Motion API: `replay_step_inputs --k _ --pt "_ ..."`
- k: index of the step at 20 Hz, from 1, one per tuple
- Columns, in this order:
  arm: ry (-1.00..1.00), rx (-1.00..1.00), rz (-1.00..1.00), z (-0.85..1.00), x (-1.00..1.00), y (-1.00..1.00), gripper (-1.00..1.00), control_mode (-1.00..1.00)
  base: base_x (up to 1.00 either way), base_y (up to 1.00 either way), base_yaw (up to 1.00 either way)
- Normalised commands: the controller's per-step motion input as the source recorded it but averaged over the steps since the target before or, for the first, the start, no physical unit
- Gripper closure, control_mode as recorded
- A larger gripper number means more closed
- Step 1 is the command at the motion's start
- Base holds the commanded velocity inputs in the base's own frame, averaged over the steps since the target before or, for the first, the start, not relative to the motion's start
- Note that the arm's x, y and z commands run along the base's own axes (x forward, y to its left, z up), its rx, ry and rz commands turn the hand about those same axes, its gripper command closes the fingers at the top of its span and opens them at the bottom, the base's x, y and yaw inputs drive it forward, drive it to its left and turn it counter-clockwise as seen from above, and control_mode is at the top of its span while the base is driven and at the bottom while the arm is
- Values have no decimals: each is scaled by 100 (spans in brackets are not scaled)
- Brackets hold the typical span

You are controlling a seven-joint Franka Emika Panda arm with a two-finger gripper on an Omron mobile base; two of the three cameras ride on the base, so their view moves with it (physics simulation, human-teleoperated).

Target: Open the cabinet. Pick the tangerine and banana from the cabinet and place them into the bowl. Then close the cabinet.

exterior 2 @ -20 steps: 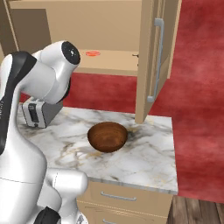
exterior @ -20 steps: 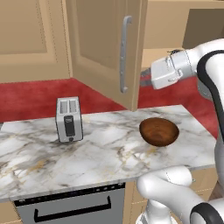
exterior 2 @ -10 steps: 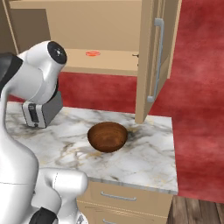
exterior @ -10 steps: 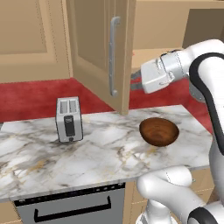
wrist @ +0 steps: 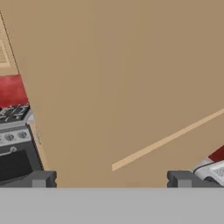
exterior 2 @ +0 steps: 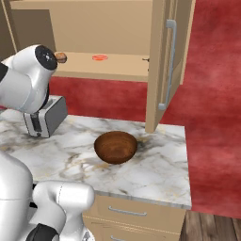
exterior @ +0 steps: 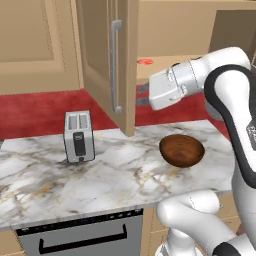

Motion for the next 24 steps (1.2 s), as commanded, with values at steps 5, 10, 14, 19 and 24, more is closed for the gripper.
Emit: replay_step_inputs --k 5,10,14,19,24 --pt "1 2 0 0 0 29 -100 -100 0 0 0" --pt "0 1 0 -1 0 22 -100 -100 0 0 0" --pt "0 0 0 0 3 13 -100 -100 0 0 0" --pt "2 2 0 -12 4 -2 -100 -100 0 0 0" --pt "0 -2 -16 2 11 -50 -100 -100 0 0 0"
